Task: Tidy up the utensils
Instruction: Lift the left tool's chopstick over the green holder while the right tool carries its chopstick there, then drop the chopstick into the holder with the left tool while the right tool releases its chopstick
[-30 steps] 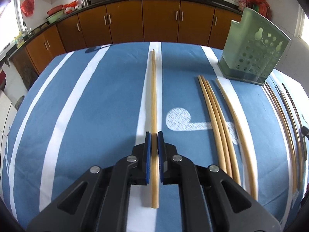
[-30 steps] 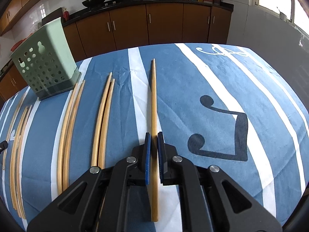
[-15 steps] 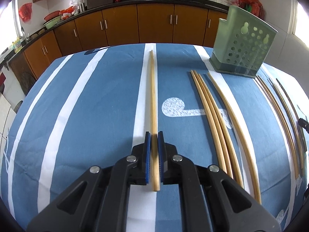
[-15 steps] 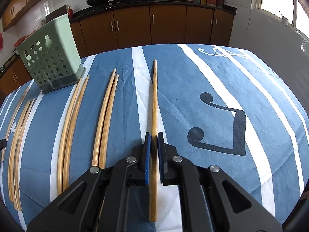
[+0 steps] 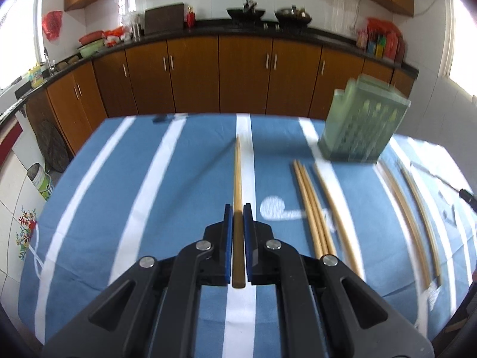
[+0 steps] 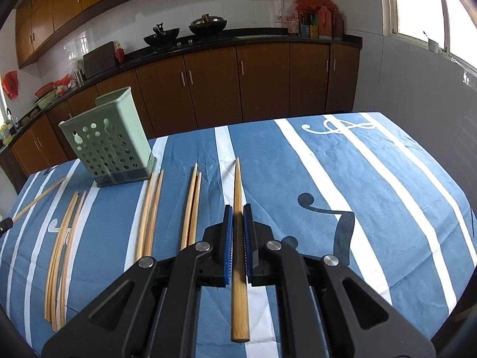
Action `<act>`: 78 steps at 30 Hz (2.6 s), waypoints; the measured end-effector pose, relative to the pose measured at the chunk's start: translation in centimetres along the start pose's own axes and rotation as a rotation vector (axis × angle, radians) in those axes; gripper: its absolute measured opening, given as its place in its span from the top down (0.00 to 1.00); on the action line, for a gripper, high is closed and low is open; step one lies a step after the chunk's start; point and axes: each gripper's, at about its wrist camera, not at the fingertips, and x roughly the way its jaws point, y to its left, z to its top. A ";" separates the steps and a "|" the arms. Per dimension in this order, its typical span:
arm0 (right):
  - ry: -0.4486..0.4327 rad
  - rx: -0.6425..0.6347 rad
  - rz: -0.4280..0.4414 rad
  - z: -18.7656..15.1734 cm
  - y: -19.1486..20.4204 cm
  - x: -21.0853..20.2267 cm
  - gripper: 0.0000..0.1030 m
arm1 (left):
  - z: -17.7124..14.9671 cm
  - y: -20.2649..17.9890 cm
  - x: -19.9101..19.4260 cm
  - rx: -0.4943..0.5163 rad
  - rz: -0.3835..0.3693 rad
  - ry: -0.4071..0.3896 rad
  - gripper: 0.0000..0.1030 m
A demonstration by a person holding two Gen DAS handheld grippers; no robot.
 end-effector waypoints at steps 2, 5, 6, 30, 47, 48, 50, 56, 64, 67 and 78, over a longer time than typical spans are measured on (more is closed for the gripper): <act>-0.026 -0.001 0.002 0.4 0.1 -0.6 0.93 | 0.7 0.2 -1.1 -0.015 -0.005 -0.040 0.92; -0.066 0.003 0.012 1.0 0.2 -1.5 0.93 | 1.8 0.4 -2.7 -0.035 -0.012 -0.097 0.92; -0.077 0.006 0.015 1.2 0.2 -1.8 0.93 | 2.0 0.5 -3.1 -0.039 -0.014 -0.109 0.92; -0.345 0.045 0.175 10.5 2.4 -7.5 0.93 | 13.0 -1.2 -10.6 -0.078 -0.129 -0.386 0.92; -0.219 -0.019 0.336 14.4 8.2 -5.1 0.93 | 19.4 -7.7 -8.8 -0.219 -0.272 -0.543 0.92; -0.200 -0.016 0.335 14.4 8.3 -4.6 0.93 | 19.3 -8.0 -8.0 -0.219 -0.276 -0.532 0.92; -0.175 -0.021 0.334 14.0 8.6 -3.7 0.93 | 19.2 -9.0 -6.2 -0.204 -0.271 -0.495 0.92; -0.112 -0.034 0.325 13.8 9.5 -1.7 0.93 | 18.0 -10.0 -2.4 -0.164 -0.250 -0.406 0.92; -0.117 -0.024 0.318 13.6 9.2 -2.1 0.78 | 16.9 -8.6 -2.2 -0.153 -0.238 -0.381 0.78; -0.151 -0.020 0.312 13.4 8.5 -3.3 0.72 | 16.6 -7.6 -3.5 -0.166 -0.234 -0.401 0.73; -0.047 -0.002 0.161 6.3 2.7 -3.1 0.68 | 9.9 -2.0 -7.4 -0.221 -0.189 -0.356 0.61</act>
